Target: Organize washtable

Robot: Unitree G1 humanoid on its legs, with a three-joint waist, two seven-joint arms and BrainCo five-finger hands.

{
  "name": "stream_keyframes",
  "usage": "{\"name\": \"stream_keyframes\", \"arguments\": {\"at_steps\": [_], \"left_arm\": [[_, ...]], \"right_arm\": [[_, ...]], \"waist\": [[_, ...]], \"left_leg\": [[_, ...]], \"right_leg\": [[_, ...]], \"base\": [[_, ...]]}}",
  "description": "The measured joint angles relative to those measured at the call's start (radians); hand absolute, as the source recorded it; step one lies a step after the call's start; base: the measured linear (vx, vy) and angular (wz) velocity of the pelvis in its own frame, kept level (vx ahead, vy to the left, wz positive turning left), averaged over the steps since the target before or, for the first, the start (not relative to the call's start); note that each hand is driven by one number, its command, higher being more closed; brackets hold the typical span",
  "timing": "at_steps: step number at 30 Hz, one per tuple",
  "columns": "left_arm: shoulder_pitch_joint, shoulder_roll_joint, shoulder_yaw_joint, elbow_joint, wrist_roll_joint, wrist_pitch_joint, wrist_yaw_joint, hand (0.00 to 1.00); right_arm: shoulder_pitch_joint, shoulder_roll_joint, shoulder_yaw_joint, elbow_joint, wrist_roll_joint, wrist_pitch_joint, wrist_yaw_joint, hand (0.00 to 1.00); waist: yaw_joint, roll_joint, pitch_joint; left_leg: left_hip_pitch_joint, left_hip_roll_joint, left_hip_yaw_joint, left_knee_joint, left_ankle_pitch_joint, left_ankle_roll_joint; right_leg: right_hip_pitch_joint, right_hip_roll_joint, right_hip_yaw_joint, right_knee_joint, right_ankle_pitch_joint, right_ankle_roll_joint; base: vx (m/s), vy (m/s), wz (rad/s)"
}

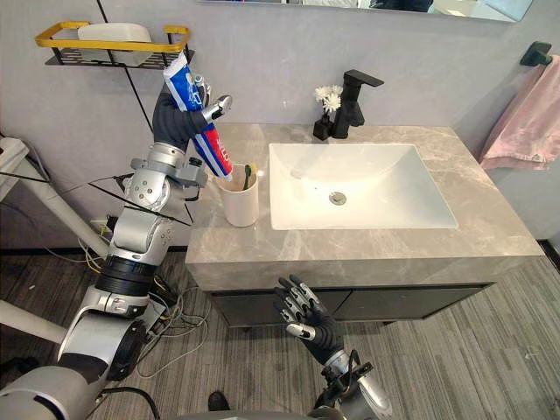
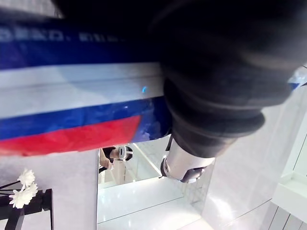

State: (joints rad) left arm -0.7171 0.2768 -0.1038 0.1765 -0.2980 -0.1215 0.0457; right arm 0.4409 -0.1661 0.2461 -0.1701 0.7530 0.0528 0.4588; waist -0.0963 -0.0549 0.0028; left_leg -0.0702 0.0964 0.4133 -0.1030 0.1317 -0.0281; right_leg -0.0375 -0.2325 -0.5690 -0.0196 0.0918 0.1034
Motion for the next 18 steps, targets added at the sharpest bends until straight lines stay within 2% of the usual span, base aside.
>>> {"name": "stream_keyframes", "arguments": {"at_steps": [18], "left_arm": [[0.030, 0.000, -0.002, 0.018, 0.035, 0.004, -0.002, 1.00]], "right_arm": [[0.002, 0.000, -0.002, 0.000, 0.000, 0.001, 0.002, 0.00]], "waist": [[0.000, -0.002, 0.028]], "left_leg": [[0.001, 0.006, 0.030, 0.000, -0.004, -0.005]], "right_leg": [[-0.017, 0.005, 0.023, -0.001, 0.005, 0.002]], "base": [[0.01, -0.003, -0.04]]}}
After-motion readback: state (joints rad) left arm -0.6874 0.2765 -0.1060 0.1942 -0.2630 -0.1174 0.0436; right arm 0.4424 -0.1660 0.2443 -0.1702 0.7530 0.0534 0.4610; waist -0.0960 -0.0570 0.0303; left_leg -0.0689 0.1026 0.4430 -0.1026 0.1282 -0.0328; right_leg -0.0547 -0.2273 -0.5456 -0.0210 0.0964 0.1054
